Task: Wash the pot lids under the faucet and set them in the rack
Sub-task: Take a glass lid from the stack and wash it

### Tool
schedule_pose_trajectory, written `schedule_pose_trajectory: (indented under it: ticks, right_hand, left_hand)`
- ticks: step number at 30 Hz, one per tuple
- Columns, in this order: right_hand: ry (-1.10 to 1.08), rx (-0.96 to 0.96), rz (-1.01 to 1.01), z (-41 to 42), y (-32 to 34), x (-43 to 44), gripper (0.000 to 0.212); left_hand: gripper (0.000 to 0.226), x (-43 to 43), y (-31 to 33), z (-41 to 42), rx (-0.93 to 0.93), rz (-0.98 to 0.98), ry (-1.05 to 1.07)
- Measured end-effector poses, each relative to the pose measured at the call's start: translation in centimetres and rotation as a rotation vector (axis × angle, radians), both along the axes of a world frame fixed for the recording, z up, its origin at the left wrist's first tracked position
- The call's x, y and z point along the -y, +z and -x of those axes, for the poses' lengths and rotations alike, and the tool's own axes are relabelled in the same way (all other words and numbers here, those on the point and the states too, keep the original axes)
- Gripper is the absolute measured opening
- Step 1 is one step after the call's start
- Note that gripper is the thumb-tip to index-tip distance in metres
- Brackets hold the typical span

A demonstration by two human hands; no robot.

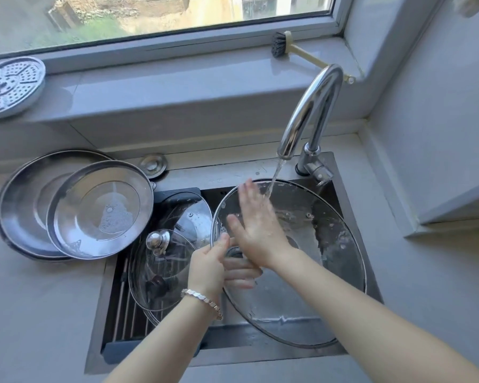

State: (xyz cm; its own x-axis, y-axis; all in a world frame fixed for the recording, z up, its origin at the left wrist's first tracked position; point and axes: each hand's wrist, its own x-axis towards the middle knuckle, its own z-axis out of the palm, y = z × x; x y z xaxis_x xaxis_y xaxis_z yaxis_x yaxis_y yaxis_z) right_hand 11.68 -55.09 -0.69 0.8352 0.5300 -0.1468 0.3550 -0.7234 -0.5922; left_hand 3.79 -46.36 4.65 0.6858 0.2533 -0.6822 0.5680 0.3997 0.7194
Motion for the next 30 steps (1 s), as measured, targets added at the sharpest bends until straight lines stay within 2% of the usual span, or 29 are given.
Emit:
schedule_pose_trajectory:
  ticks: [2,6,9,11,14,16,17,20,24,28,30]
  right_hand:
    - [0.152,0.053,-0.016,-0.2,0.0,0.3,0.081]
    - [-0.099,-0.011,0.163,-2.1,-0.3,1.9,0.070]
    - [0.142,0.027,0.033,-0.4,0.1,0.7,0.079]
    - [0.192,0.076,0.066,-0.4,-0.4,1.4,0.085]
    - [-0.188,-0.029,0.206,-2.2,-1.0,3.1,0.073]
    - [-0.280,-0.081,0.190,-2.3,-0.8,2.5,0.073]
    - [-0.220,-0.066,0.134,-1.9,-0.6,1.6,0.073]
    - [0.145,0.011,-0.051,0.1,1.1,-0.6,0.070]
    - [0.452,0.137,-0.057,2.5,1.2,1.5,0.066]
    - [0.586,0.230,-0.058,3.3,-0.4,4.9,0.061]
    - [0.477,0.170,-0.026,2.3,-0.2,5.0,0.070]
  left_hand:
    - [0.033,0.0,0.0,0.2,0.004,0.028,0.019]
    - [0.032,-0.3,0.1,0.1,0.010,0.024,0.013]
    - [0.026,0.1,0.0,-0.2,0.013,-0.019,0.034]
    - [0.026,-0.1,-0.1,-0.3,0.022,-0.018,0.046]
    - [0.029,-0.3,0.0,-0.1,0.039,0.002,0.032]
    - [0.026,0.1,0.2,-0.3,0.054,-0.003,0.027]
    - [0.025,0.4,0.1,-0.4,0.056,-0.012,0.029]
    - [0.031,0.8,-0.6,-0.9,0.036,-0.066,0.119]
    - [0.038,-0.3,-1.5,-1.0,0.053,-0.010,0.215]
    - [0.036,-1.0,-1.8,-0.6,0.114,-0.025,0.212]
    - [0.031,-0.6,-1.3,-0.5,0.156,-0.013,0.223]
